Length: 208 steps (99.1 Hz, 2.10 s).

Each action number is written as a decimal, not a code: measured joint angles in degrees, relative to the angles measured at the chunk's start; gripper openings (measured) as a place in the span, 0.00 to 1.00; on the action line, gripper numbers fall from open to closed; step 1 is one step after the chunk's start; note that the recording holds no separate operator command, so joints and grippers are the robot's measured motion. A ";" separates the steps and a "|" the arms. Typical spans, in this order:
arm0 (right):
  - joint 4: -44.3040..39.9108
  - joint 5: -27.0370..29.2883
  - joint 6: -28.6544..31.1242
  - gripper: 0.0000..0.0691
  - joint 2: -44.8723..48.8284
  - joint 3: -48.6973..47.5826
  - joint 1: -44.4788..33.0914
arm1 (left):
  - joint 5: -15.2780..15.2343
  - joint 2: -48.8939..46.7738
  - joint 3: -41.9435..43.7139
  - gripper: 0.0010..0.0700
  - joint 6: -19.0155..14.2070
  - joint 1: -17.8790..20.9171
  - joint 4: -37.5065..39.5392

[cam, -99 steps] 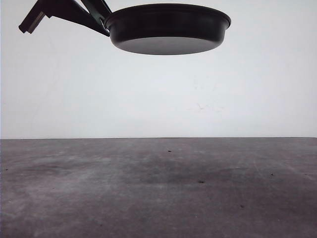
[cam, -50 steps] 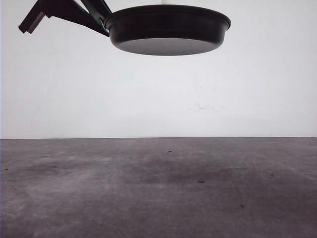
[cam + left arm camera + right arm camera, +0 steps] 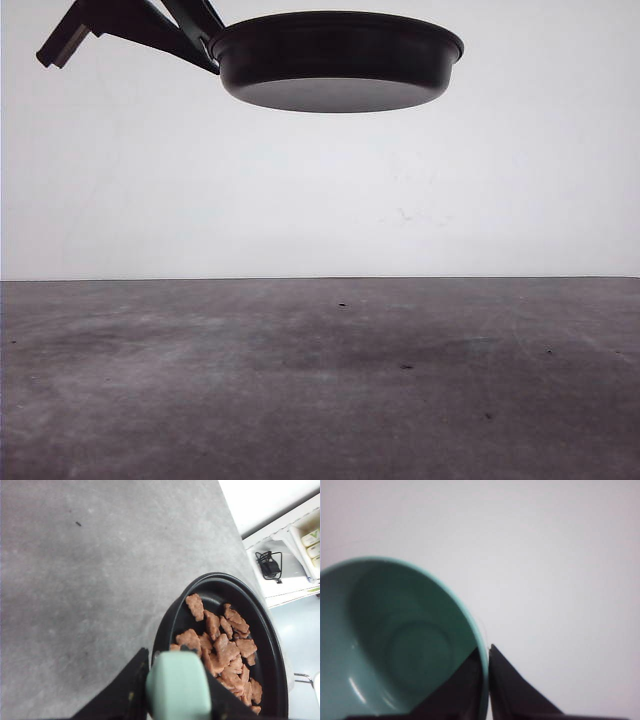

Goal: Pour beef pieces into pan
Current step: 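Tilt the green bowl with the right gripper, pouring beef into the pan, then lower the empty green bowl onto the table with the right gripper, then lower the pan onto the table and release the handle with the left gripper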

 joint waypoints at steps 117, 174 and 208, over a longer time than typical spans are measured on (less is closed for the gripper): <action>-41.20 -35.12 51.63 0.41 21.59 -5.42 -33.99 | -0.15 1.51 0.00 0.07 3.32 0.09 3.87; -47.23 -50.23 53.99 0.04 -7.23 7.96 -32.63 | 5.73 15.93 0.00 0.07 5.09 9.90 10.21; -56.59 -48.15 55.54 0.01 -22.93 8.59 -28.17 | 6.97 28.33 0.00 0.07 7.63 10.67 12.76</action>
